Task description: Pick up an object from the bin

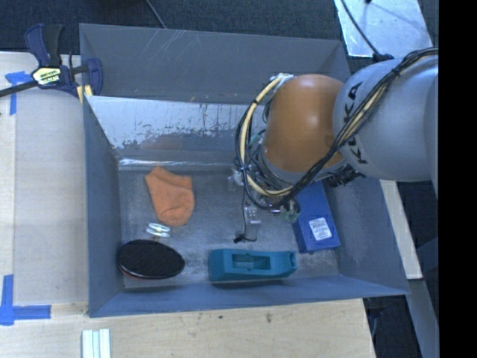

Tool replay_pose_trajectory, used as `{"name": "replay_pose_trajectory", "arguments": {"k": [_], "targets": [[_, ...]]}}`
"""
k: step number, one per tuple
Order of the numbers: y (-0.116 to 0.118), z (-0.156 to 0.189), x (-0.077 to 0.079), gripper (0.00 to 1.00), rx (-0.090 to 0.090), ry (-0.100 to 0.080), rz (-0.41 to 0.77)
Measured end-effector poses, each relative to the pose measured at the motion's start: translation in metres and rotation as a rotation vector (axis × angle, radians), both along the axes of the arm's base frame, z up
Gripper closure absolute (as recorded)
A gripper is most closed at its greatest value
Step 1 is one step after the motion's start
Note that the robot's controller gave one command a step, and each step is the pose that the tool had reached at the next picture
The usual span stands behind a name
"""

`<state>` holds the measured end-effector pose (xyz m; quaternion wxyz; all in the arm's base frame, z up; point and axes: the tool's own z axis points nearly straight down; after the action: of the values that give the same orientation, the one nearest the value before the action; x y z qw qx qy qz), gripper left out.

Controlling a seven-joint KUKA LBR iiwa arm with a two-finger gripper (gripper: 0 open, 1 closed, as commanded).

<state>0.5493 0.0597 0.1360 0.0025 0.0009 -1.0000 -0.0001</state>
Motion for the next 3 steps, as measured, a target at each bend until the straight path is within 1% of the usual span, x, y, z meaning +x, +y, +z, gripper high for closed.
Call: {"name": "replay_pose_trajectory", "arguments": {"k": [1,2,3], "targets": [[0.0,0.005,0.002,0.0,0.001,-0.008,-0.001],[0.033,-0.027,0.054,0.0,0.0,-0.015,-0.025],[0.054,-0.051,0.058,0.0,0.001,-0.011,-0.028]]}}
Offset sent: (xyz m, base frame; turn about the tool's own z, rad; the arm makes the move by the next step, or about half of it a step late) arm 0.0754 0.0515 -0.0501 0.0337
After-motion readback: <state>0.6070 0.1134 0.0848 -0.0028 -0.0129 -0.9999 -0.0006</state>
